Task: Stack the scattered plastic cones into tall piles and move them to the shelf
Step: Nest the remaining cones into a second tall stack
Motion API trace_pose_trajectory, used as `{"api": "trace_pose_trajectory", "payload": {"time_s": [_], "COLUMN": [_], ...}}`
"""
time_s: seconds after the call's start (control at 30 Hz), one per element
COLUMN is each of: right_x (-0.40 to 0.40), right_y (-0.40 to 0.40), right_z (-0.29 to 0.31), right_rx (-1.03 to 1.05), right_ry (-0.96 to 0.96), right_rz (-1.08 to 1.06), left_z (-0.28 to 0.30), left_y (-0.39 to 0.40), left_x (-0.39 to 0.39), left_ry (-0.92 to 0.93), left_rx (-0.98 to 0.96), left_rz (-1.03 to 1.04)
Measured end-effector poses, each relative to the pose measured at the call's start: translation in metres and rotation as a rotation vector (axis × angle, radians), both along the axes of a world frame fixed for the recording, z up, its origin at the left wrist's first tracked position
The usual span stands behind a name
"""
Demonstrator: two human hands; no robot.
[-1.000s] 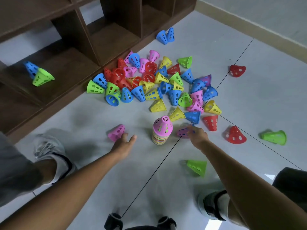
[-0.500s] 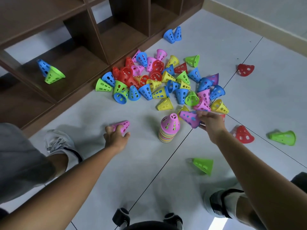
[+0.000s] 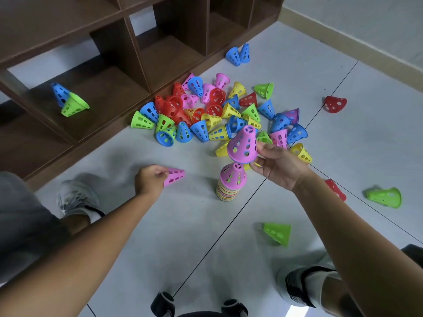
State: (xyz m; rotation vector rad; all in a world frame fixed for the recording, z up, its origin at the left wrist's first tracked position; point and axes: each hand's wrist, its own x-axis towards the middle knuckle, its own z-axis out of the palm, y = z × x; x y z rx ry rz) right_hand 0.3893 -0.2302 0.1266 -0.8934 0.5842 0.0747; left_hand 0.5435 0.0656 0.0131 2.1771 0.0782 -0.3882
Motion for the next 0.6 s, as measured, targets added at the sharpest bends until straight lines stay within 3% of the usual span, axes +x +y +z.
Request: {"api": "trace_pose_trajectory", "payload": {"time_s": [0.3,0.47,0.6], "right_x": [-0.003,-0.010,-0.015], "right_y": [0.010,0.014,0.015], "right_z": [-0.019,-0.026,-0.030], "right_rx": [-0.032,-0.079,-0.120], "right_ry": [0.095,0.123,0.145], "right_rz": [0.089,0.103,0.082], "left_z": [0.074,0.111,0.129], "left_y": [-0.060,-0.086,-0.098], "left_x": [0.002,0.001,-0.007], "left_ry": [0.275,0.470,0.562], "left_rx": [-0.718,-0.928,-0.937], "left_rz": [-0.019,-0.154,-0.302]}}
